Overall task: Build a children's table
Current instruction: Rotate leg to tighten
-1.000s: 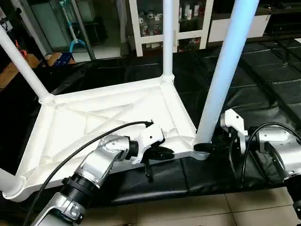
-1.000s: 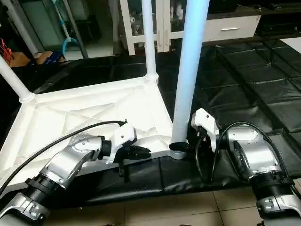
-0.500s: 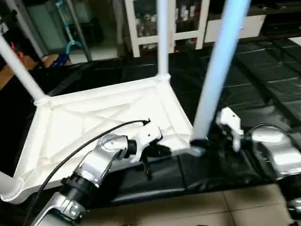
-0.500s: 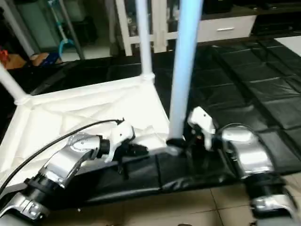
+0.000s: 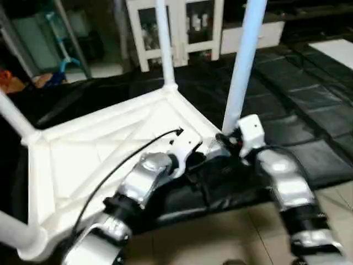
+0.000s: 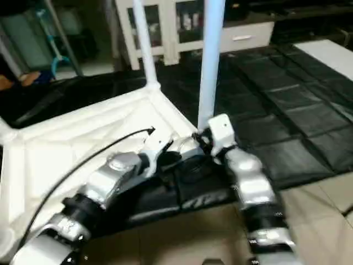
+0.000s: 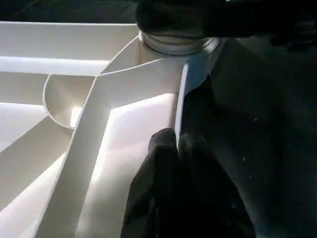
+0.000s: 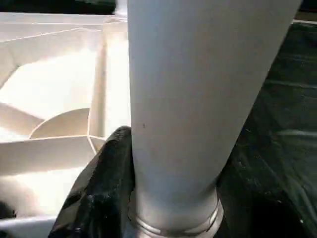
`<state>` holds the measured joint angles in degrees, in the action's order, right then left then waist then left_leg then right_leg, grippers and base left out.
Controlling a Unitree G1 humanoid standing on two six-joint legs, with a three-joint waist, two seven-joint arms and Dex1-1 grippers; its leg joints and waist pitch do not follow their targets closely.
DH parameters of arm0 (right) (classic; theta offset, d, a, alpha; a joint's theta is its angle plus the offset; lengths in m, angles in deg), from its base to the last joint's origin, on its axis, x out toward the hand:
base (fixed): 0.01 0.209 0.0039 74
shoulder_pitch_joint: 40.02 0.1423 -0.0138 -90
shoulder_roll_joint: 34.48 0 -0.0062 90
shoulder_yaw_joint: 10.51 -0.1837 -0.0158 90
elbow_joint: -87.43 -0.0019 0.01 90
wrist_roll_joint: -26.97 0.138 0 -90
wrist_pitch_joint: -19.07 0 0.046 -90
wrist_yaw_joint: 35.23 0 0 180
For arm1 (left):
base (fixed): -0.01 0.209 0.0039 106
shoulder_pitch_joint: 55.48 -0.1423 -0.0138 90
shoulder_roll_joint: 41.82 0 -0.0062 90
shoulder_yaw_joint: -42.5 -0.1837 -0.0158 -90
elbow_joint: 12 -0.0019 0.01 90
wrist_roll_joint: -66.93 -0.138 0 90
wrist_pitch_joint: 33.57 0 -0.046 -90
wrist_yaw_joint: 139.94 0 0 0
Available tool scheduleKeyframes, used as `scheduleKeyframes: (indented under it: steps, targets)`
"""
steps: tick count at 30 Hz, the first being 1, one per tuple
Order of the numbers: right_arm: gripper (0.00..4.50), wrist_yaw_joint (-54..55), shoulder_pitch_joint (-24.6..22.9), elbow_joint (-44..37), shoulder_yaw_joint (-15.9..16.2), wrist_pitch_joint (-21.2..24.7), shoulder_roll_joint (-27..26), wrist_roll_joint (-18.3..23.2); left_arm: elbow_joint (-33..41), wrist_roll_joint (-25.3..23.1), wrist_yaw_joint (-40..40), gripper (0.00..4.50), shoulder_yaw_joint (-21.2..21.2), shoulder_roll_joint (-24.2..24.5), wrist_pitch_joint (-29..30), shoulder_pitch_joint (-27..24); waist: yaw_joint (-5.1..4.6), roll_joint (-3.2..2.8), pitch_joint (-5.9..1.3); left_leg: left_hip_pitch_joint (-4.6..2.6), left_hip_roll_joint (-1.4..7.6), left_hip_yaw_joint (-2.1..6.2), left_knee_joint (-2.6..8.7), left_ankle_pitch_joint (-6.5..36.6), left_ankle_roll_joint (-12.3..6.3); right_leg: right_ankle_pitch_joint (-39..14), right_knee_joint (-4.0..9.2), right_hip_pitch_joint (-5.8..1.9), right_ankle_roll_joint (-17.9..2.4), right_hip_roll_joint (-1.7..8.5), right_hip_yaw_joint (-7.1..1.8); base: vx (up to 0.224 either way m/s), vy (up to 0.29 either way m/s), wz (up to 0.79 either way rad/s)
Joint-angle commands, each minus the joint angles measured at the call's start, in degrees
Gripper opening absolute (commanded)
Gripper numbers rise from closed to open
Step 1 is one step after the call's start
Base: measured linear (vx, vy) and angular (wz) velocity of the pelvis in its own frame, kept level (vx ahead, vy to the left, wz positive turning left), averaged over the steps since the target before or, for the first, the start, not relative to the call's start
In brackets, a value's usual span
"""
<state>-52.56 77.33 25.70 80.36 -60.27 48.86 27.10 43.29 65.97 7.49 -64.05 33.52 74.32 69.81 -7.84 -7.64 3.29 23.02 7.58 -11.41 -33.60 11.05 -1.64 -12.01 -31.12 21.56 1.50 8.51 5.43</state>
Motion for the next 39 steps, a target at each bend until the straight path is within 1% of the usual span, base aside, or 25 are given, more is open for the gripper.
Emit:
scheduleKeyframes:
  steps: [1,2,4,6,7,8,9,10,11,12,13,14,15,16,17,18,19,20,21,23,25,28,31,34,39]
  targets:
    - [1.97,-2.10,0.23,-2.14,4.57,-0.95,-3.92,-0.12,-2.14,-0.66,6.36,0.00,2.59,-0.46,0.75,1.08,-0.44,1.36,-2.36,-2.52,4.14,3.27,7.28,47.29,6.26,-33.49,3.89,-1.00,-3.34,-0.06,1.24,0.000,0.000,0.00]
    - [1.97,-4.22,0.40,-2.95,4.78,-1.82,-5.13,1.14,-2.45,-0.72,5.98,0.00,2.34,-0.53,0.40,0.91,-0.13,1.45,-2.37,-2.35,4.25,2.89,7.98,47.14,6.47,-33.17,3.47,-1.26,-3.25,-0.42,1.32,0.000,0.000,0.00]
    - [1.97,-6.14,0.45,-3.91,5.02,-3.09,-5.28,1.89,-2.35,-0.79,4.81,0.00,1.85,-0.11,-0.23,0.55,0.31,1.88,-2.58,-3.17,3.89,2.04,7.74,45.44,6.54,-33.71,4.04,-0.38,-3.71,-0.60,1.23,0.000,0.000,0.00]
    - [2.32,-8.54,0.56,-5.13,5.01,-4.07,-4.51,3.18,-1.97,-1.00,2.58,0.00,1.02,0.77,-1.27,-0.10,-0.20,2.14,-2.45,-4.69,2.83,2.47,4.47,41.13,4.80,-39.48,7.31,1.13,-2.49,1.22,1.97,-0.061,-0.041,0.06]
    - [2.53,-9.70,0.77,-5.64,4.67,-4.45,-3.59,3.68,-1.47,-1.10,0.55,0.00,0.35,1.50,-2.06,-0.70,-0.43,2.00,-1.86,-4.48,2.65,2.71,3.75,39.66,3.64,-42.82,9.03,0.69,-0.24,1.24,3.86,-0.072,-0.029,0.01]
    - [2.66,-10.91,1.16,-5.95,4.16,-4.79,-2.40,4.12,-0.72,-1.13,-1.83,0.00,-0.40,2.38,-2.64,-1.47,-0.75,0.67,-0.93,0.01,4.58,3.30,8.78,45.09,4.51,-34.53,3.11,-4.92,0.83,-0.71,5.82,0.000,0.000,0.00]
    - [2.69,-11.16,1.26,-6.00,4.04,-4.86,-2.13,4.20,-0.54,-1.13,-2.36,0.00,-0.57,2.58,-2.75,-1.64,2.97,-0.63,0.27,6.98,6.22,1.92,16.39,54.83,7.98,-23.25,-11.87,-10.83,-1.96,-2.75,4.14,-0.051,-0.014,-0.06]
    - [2.75,-11.49,1.84,-5.65,3.36,-5.13,-1.09,4.29,0.19,-1.03,-4.03,0.00,-1.11,3.31,-2.88,-2.24,8.06,-0.41,-1.90,5.90,4.31,-2.90,15.35,50.46,9.58,-14.69,-10.56,-9.09,-3.13,-4.69,2.54,-0.051,-0.014,-0.06]
    - [2.89,-11.85,2.28,-5.36,2.88,-5.28,-0.31,4.45,0.74,-0.99,-5.31,0.00,-1.61,3.89,-3.07,-2.68,3.82,4.74,-5.91,-2.60,4.14,-0.22,5.00,24.63,9.24,-40.48,-4.44,-3.67,1.02,1.94,-3.61,-0.001,-0.114,-0.02]
    - [3.01,-12.80,3.11,-4.86,1.91,-5.31,1.09,4.76,1.80,-0.82,-7.47,0.00,-2.31,4.93,-3.16,-3.49,4.44,5.10,-3.50,-1.83,-0.01,5.38,-7.17,2.64,1.89,-58.28,5.71,1.31,-1.35,6.46,-8.02,0.051,-0.180,-0.05]
    - [3.10,-14.57,4.07,-4.34,0.97,-4.99,2.91,5.30,3.01,-0.64,-9.68,0.00,-2.98,6.13,-3.32,-4.37,5.44,4.01,-3.42,2.74,-0.92,6.86,-7.00,-1.26,-0.12,-51.56,3.85,-3.47,-2.42,5.36,-8.94,0.051,-0.180,-0.05]
    - [3.14,-14.57,4.07,-4.34,0.97,-4.99,2.91,5.30,3.01,-0.64,-9.68,0.00,-2.98,6.13,-3.32,-4.37,6.47,3.94,-3.07,5.05,0.98,6.65,-2.96,-2.67,0.01,-31.29,0.40,-5.37,-5.69,2.50,-5.26,0.084,-0.071,-0.19]
    - [3.21,-15.84,4.52,-4.02,0.84,-4.78,4.16,5.28,3.69,-0.48,-11.07,0.00,-3.42,6.83,-3.45,-4.81,6.93,2.85,-3.28,3.58,2.06,6.66,-0.81,-2.37,-0.59,-20.27,-1.03,-4.32,-8.33,0.47,-4.09,0.119,0.007,-0.06]
    - [3.33,-16.63,4.78,-3.82,0.84,-4.67,4.96,5.23,4.09,-0.40,-11.94,0.00,-3.71,7.27,-3.57,-5.06,6.65,1.60,-4.05,1.04,3.01,6.42,-0.32,-3.68,-1.43,-10.22,-1.79,-3.42,-10.76,-0.34,-3.35,0.111,0.012,-0.02]
    - [3.44,-19.63,5.34,-3.00,1.00,-4.57,7.58,4.77,4.92,-0.24,-13.72,0.00,-4.08,8.29,-4.21,-5.63,5.13,0.69,-5.36,-3.38,7.34,9.16,-0.71,-19.22,-11.93,14.30,-5.64,-1.19,-14.16,-1.30,-3.77,0.021,0.014,0.19]
    - [3.52,-19.63,5.34,-3.00,1.00,-4.57,7.58,4.77,4.92,-0.24,-13.72,0.00,-4.08,8.29,-4.21,-5.63,5.53,-0.21,-5.71,-3.24,7.28,9.12,-1.28,-23.74,-14.93,17.40,-6.08,-1.47,-14.56,-0.61,-3.87,0.000,0.000,0.00]
    - [3.52,-21.94,5.39,-2.85,1.28,-4.70,9.53,4.56,5.46,0.04,-15.00,0.00,-4.17,8.82,-4.42,-5.94,6.13,0.64,-5.31,-2.18,6.46,7.92,-1.71,-24.42,-17.81,20.27,-5.20,-1.46,-15.01,0.49,-4.34,0.000,0.000,0.00]
    - [3.52,-24.43,5.14,-3.09,1.73,-4.67,11.10,4.66,5.79,0.13,-16.08,0.00,-4.43,9.23,-4.85,-6.08,7.05,1.84,-5.07,0.24,3.93,5.73,-1.66,-16.52,-16.03,23.31,-4.10,-3.38,-15.70,1.23,-4.47,0.000,0.000,0.00]
    - [3.52,-24.43,5.14,-3.09,1.73,-4.67,11.10,4.66,5.79,0.13,-16.08,0.00,-4.43,9.23,-4.85,-6.08,7.44,2.17,-5.12,0.83,3.19,5.16,-1.55,-12.28,-14.39,24.17,-3.91,-4.08,-15.41,1.25,-4.37,0.000,0.000,0.00]
    - [3.52,-30.06,3.96,-4.03,2.90,-4.50,13.90,5.21,6.66,0.01,-18.16,0.00,-5.00,9.85,-5.66,-6.47,7.75,1.85,-5.02,0.55,4.02,5.17,-0.32,-3.12,-11.29,18.75,-3.68,-4.25,-15.91,0.44,-3.46,0.000,0.000,0.00]
    - [3.52,-32.74,3.16,-4.96,3.48,-4.26,15.11,5.76,7.09,0.12,-18.96,0.00,-5.24,10.05,-5.86,-6.61,7.65,1.45,-4.90,-0.16,5.29,5.59,0.17,-1.04,-11.87,13.64,-3.61,-3.65,-17.09,0.12,-3.31,0.000,0.000,0.00]
    - [3.52,-39.07,1.15,-7.24,4.49,-3.37,18.42,7.39,8.26,0.59,-21.24,0.00,-6.27,10.85,-6.57,-6.86,7.72,1.45,-4.64,-0.10,5.41,5.34,0.36,0.71,-12.59,9.98,-3.20,-3.56,-18.07,0.40,-3.50,0.000,0.000,0.00]
    - [3.52,-45.04,-0.86,-9.85,4.36,-1.90,21.76,10.22,8.82,0.41,-24.73,0.00,-7.88,11.81,-7.68,-6.83,8.30,1.34,-4.38,-0.51,5.64,4.84,0.99,5.68,-10.89,5.19,-2.42,-3.28,-18.31,0.58,-3.78,0.000,0.000,0.00]
    - [3.52,-48.09,-1.70,-10.04,4.04,-1.89,23.45,11.04,8.65,0.20,-26.44,0.00,-8.51,12.05,-8.27,-6.56,8.07,1.22,-4.07,-0.75,5.76,4.28,1.94,11.59,-6.81,-0.87,-1.80,-3.42,-17.77,0.46,-3.65,0.000,0.000,0.00]
    - [3.52,-51.67,-1.97,-8.35,4.49,-2.85,25.57,10.98,7.85,-0.13,-28.08,0.00,-9.12,12.25,-9.13,-5.63,8.17,1.23,-4.29,-0.83,5.74,3.88,2.12,11.29,-5.51,0.12,-1.57,-3.17,-17.08,0.56,-3.74,0.000,0.000,0.00]
